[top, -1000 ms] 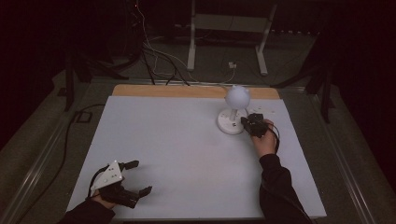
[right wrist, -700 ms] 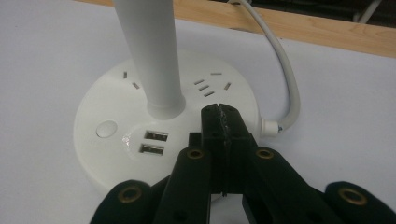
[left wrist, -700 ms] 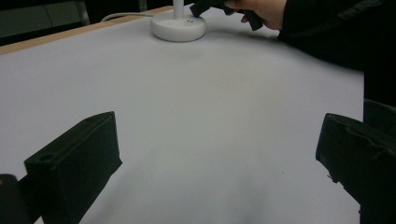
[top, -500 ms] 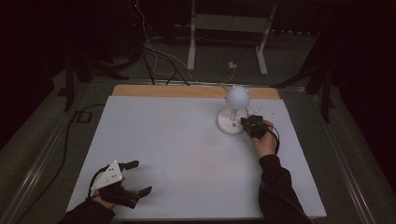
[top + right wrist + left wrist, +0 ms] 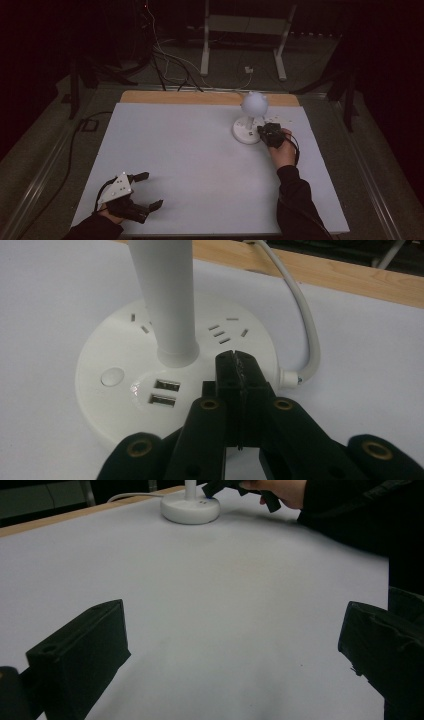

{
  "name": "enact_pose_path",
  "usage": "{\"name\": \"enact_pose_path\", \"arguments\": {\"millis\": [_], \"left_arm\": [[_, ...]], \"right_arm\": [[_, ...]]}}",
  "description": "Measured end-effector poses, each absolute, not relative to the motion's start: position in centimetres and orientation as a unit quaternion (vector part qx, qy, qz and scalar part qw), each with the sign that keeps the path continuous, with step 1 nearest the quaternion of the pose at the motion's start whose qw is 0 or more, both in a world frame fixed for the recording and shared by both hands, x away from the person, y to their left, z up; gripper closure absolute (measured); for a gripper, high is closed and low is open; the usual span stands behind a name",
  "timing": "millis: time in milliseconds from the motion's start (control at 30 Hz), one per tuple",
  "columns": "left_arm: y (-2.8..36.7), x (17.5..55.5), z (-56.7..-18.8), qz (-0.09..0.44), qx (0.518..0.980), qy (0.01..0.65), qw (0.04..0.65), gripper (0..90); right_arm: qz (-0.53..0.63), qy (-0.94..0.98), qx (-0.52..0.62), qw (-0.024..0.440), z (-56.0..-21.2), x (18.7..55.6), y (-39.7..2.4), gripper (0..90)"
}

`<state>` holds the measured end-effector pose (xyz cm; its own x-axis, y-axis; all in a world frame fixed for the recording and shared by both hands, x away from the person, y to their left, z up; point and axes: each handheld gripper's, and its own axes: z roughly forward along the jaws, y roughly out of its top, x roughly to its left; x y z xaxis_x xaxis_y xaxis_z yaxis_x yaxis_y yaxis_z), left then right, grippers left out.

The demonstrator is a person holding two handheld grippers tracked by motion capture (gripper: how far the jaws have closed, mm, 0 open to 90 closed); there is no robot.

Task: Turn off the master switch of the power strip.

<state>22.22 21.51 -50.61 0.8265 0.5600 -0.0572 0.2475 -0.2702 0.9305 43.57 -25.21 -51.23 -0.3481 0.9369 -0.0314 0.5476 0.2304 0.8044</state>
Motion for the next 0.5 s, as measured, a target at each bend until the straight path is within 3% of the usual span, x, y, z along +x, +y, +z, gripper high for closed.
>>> {"name": "enact_pose_path", "arguments": {"millis": [500], "left_arm": [[21.55, 22.27, -50.59, 0.144, 0.782, 0.26, 0.548, 0.2]], "right_arm": [[0.344, 0.75, 0.492, 0.277, -51.01, 43.73, -24.89, 90.0]]}}
